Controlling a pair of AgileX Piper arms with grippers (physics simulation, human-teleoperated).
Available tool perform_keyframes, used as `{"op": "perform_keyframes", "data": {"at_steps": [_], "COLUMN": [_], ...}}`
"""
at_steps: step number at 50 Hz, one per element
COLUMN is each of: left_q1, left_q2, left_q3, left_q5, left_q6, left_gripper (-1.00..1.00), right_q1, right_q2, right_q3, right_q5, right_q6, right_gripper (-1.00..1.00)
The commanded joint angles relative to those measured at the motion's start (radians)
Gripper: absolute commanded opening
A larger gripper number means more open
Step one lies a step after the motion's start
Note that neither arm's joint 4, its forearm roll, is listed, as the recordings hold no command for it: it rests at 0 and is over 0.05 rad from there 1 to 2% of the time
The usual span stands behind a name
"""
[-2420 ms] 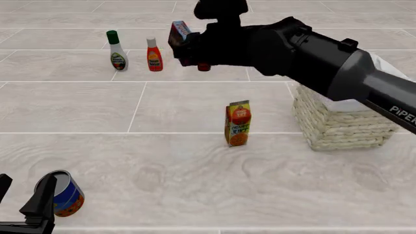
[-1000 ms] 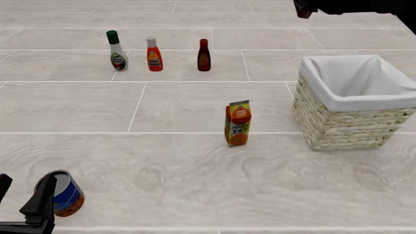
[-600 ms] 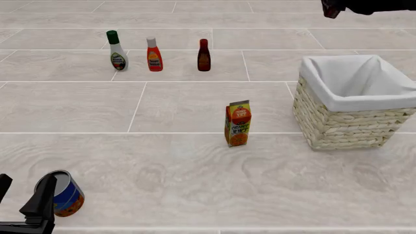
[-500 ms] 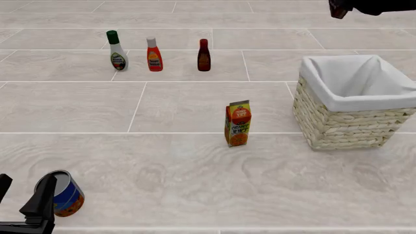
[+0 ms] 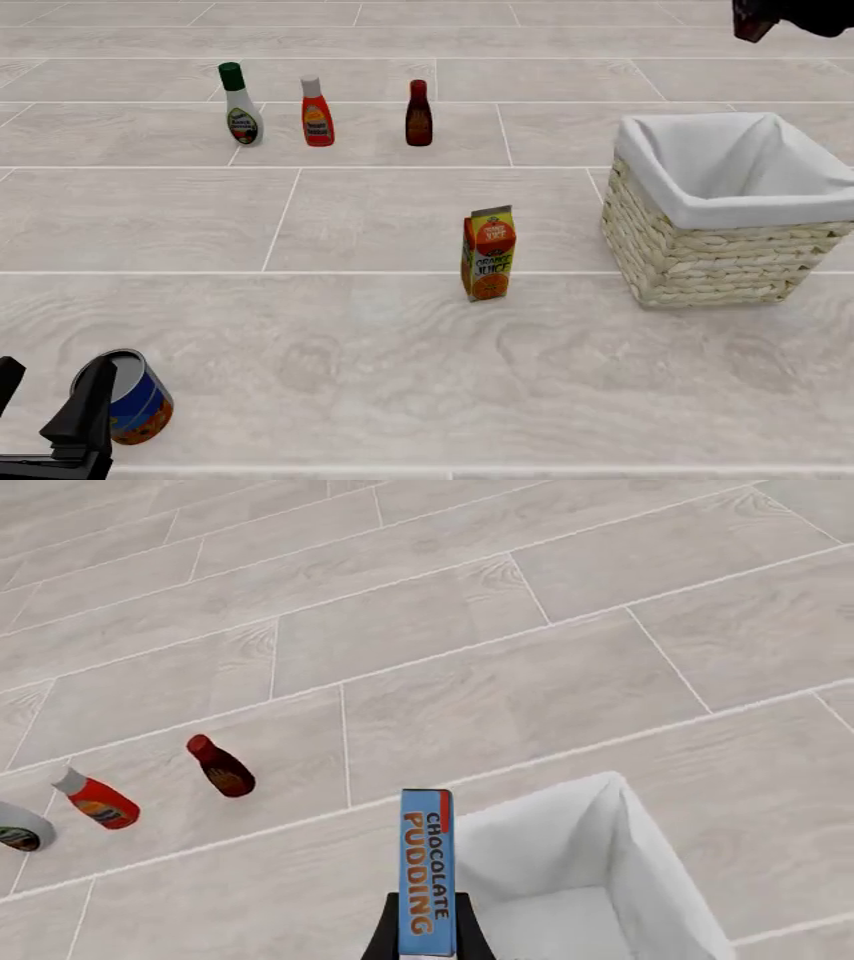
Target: Pick the chocolate pudding and place it in the basket.
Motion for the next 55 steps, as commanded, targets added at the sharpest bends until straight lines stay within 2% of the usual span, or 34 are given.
{"op": "perform_keyframes", "data": {"at_steps": [1, 2, 4, 12, 21, 55], "left_q1": [0.000, 0.000, 0.000, 0.000, 0.000, 0.000], "left_q2": [0.000, 0.000, 0.000, 0.000, 0.000, 0.000], "left_q3": [0.000, 0.000, 0.000, 0.000, 0.000, 0.000], "left_q5": [0.000, 0.000, 0.000, 0.000, 0.000, 0.000], "left_q6": [0.000, 0.000, 0.000, 0.000, 0.000, 0.000], "left_gripper": [1.00, 1.00, 1.00, 1.00, 1.00, 1.00], "right_q1": [-0.040, -0.042, -0.049, -0.075, -0.111, -0.192], "right_q2": [0.009, 0.011, 0.012, 0.015, 0.019, 0.024], "right_q3": [-0.016, -0.017, -0.021, -0.002, 0.014, 0.118], "right_q5": [0.012, 0.014, 0.014, 0.010, 0.008, -0.033], "right_q6": [0.040, 0.064, 0.060, 0.112, 0.125, 0.090], "right_gripper": [-1.00, -1.00, -1.00, -1.00, -1.00, -1.00]}}
